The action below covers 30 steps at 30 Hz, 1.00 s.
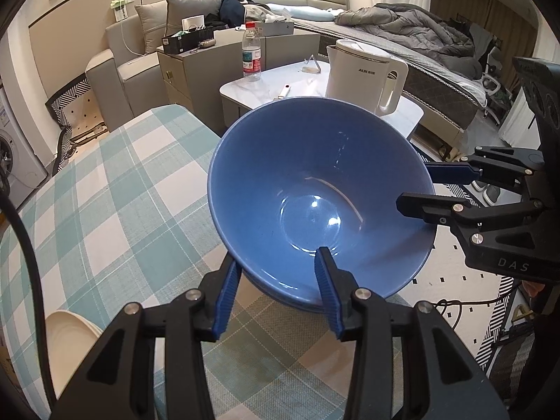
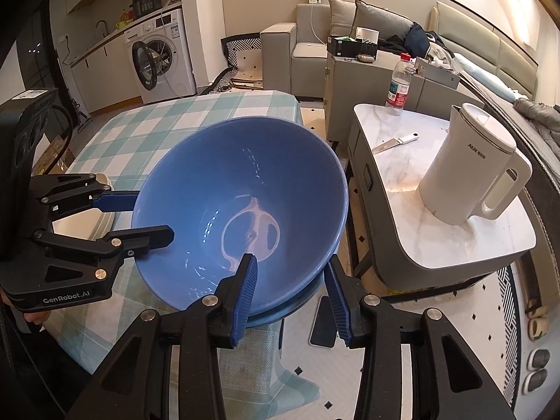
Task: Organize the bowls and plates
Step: 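Keep both grippers on the rim and lift the nested blue bowls together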
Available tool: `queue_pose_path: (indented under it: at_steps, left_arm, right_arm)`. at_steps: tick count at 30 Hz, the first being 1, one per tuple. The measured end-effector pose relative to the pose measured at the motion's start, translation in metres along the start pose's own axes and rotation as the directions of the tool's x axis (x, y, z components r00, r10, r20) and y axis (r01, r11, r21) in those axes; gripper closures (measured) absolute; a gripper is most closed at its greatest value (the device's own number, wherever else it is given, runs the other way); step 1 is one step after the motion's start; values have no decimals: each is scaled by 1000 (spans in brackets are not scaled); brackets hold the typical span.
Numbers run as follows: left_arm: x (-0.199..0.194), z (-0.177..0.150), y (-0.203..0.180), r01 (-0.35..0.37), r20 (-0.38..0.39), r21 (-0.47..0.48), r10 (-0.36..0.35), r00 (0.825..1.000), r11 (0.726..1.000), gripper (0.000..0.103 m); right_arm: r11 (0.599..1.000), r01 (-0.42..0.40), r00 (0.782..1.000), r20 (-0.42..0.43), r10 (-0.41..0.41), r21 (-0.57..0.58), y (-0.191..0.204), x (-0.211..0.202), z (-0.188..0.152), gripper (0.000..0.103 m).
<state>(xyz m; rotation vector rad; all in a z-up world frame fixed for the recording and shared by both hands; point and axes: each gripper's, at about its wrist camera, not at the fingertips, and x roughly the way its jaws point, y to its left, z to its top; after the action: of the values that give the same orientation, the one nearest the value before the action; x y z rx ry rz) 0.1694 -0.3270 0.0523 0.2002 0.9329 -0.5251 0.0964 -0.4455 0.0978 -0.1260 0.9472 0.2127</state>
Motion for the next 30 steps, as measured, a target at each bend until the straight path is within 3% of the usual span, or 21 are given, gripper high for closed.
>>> queue_pose_path:
  at_steps: [7,16,30]
  left_arm:
    - [2,0,-2,-10,-9,5,10,1000,1000,57]
    - [12,-5,-1,-48,-46,14,49,998,999,44]
    - [10,-8,12,-12,-37,-41,11,999,999,41]
  right_arm:
    - [1000,-1,1000,-6,1,-8,-1,4,-2,59]
    - [1000,10,1000,-8,-10,-13,-3,6,-5,53]
    - [1000,-1,1000,-13,2,30,-14,14,-5,42]
